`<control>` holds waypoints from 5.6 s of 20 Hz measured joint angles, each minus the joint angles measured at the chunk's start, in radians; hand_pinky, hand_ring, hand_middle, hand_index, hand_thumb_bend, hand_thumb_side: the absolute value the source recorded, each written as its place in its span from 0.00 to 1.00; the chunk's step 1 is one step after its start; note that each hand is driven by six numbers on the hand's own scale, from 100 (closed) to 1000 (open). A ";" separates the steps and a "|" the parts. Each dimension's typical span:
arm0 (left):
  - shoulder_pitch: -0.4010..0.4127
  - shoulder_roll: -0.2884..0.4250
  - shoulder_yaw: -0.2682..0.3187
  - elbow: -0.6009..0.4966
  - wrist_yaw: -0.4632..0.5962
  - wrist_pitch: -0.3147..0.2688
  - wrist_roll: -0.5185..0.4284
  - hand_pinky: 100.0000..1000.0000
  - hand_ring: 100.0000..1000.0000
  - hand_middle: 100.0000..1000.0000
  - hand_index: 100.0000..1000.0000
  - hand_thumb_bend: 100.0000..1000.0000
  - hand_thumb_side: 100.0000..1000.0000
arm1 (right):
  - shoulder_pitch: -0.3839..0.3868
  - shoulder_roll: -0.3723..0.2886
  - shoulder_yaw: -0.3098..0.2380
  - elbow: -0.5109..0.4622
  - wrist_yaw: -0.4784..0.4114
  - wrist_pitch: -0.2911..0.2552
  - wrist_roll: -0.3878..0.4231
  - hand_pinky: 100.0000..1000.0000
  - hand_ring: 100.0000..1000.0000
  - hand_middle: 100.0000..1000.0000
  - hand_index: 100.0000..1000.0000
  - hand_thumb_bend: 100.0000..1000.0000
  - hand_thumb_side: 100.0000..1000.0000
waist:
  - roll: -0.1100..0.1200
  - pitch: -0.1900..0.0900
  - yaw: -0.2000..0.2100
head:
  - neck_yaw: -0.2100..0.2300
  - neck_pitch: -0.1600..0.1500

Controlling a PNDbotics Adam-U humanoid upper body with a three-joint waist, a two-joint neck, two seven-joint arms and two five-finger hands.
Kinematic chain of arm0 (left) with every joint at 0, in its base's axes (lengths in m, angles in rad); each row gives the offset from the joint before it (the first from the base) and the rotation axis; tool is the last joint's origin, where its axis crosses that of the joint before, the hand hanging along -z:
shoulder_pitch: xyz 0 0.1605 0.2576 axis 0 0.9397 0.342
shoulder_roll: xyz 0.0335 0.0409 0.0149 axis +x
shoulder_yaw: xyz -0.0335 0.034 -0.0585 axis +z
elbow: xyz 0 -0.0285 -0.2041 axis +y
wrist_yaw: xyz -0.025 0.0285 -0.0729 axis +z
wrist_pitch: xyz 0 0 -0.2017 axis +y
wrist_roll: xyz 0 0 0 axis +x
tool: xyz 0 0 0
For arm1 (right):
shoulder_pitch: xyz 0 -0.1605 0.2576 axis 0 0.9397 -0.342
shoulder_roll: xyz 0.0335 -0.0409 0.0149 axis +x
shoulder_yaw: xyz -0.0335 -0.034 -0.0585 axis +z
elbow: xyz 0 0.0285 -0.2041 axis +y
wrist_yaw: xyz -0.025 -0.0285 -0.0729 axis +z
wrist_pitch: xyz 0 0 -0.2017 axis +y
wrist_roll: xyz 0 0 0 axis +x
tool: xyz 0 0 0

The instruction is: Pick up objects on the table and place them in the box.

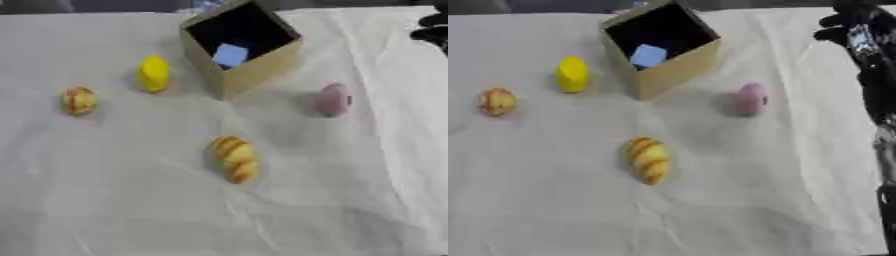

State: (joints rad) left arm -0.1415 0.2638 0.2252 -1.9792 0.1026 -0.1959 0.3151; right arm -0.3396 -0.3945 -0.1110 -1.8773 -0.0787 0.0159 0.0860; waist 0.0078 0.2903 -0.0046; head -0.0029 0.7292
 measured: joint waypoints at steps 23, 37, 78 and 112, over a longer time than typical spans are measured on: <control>0.008 0.029 -0.015 0.000 0.000 0.010 -0.013 0.82 0.60 0.58 0.78 0.12 0.72 | -0.413 -0.667 0.412 0.394 0.308 -0.355 0.278 0.88 0.83 0.77 0.84 0.00 0.56 | -0.035 0.024 0.015 | -0.008 -0.004; 0.008 0.037 -0.024 0.000 0.004 0.014 -0.022 0.82 0.60 0.58 0.78 0.11 0.73 | -0.638 -0.537 0.590 0.691 0.433 -0.488 0.443 0.88 0.84 0.77 0.84 0.00 0.60 | -0.038 0.025 0.022 | -0.009 -0.018; 0.001 0.036 -0.030 0.000 0.016 0.015 -0.040 0.82 0.60 0.59 0.78 0.09 0.75 | -0.592 -0.452 0.677 0.688 0.528 -0.423 0.482 0.86 0.78 0.72 0.83 0.31 0.20 | -0.027 0.056 0.041 | -0.016 -0.028; 0.001 0.035 -0.036 0.000 0.024 0.016 -0.055 0.83 0.60 0.58 0.78 0.08 0.75 | -0.961 -0.115 0.454 0.998 0.713 -0.472 0.328 0.85 0.71 0.51 0.63 0.04 0.00 | -0.022 0.048 0.054 | -0.027 -0.035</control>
State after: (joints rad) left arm -0.1403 0.2987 0.1889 -1.9792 0.1262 -0.1799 0.2604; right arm -1.3004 -0.5099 0.3433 -0.8797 0.6339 -0.4564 0.4144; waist -0.0140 0.3379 0.0491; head -0.0298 0.6946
